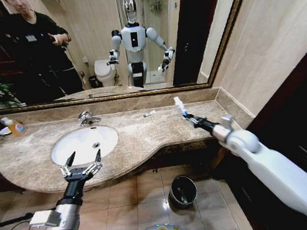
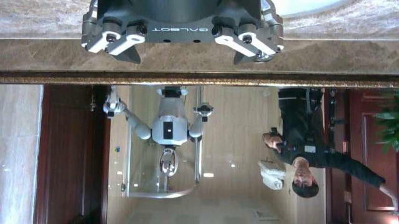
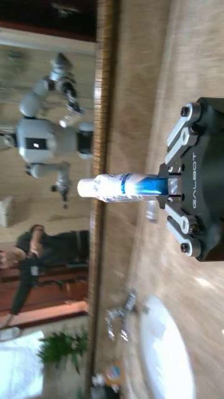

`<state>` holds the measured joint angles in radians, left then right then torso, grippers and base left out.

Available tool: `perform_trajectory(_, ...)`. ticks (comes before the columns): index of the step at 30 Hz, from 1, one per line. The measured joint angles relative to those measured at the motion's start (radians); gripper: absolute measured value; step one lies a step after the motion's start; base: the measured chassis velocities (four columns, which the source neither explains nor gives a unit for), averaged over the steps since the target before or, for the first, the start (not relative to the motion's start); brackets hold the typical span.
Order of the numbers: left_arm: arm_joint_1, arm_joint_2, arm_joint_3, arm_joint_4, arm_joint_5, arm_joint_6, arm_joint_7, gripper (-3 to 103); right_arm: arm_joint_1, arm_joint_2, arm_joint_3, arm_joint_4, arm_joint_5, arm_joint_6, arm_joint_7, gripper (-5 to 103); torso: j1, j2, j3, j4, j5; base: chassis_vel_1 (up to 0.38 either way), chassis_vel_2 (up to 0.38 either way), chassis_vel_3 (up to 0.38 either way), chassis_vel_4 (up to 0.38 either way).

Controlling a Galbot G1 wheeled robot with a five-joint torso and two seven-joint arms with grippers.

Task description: Pick up the trash from the sink and place it in the trash bin.

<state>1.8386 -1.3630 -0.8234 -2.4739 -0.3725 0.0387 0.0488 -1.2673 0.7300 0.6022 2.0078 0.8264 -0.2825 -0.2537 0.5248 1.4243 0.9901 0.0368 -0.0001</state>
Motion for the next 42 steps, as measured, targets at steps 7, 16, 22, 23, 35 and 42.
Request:
perform_trajectory(7,0.0,0.0,0.0,0.0,0.0,0.0,0.0,100,-0.385,0.163,0.233,0.044,-0.108,0.129,-0.111,15,0.0,0.0,0.0,0.0,0.0003,0.0,0.0,0.0,0.0)
perform_trajectory(16,0.0,0.0,0.0,0.0,0.0,0.0,0.0,100,-0.516,0.295,0.233,-0.123,-0.244,0.345,-0.169,15,0.0,0.0,0.0,0.0001,0.0003,0.0,0.0,0.0,0.0)
perform_trajectory(22,0.0,0.0,0.0,0.0,0.0,0.0,0.0,100,-0.462,0.378,0.133,-0.258,-0.335,0.399,-0.146,15,0.0,0.0,0.0,-0.0001,0.0001,0.0,0.0,0.0,0.0)
perform_trajectory(23,0.0,0.0,0.0,0.0,0.0,0.0,0.0,100,-0.448,0.394,0.116,-0.271,-0.348,0.4,-0.142,15,0.0,0.0,0.0,0.0,-0.0002,0.0,0.0,0.0,0.0)
perform_trajectory(35,0.0,0.0,0.0,0.0,0.0,0.0,0.0,100,-0.272,0.521,-0.013,-0.428,-0.569,0.402,-0.093,15,0.0,0.0,0.0,0.0002,0.0,0.0,0.0,0.0,0.0)
perform_trajectory(42,0.0,0.0,0.0,0.0,0.0,0.0,0.0,100,-0.212,0.581,-0.052,-0.556,-0.662,0.417,-0.077,15,0.0,0.0,0.0,0.0,-0.0001,0.0,0.0,0.0,0.0)
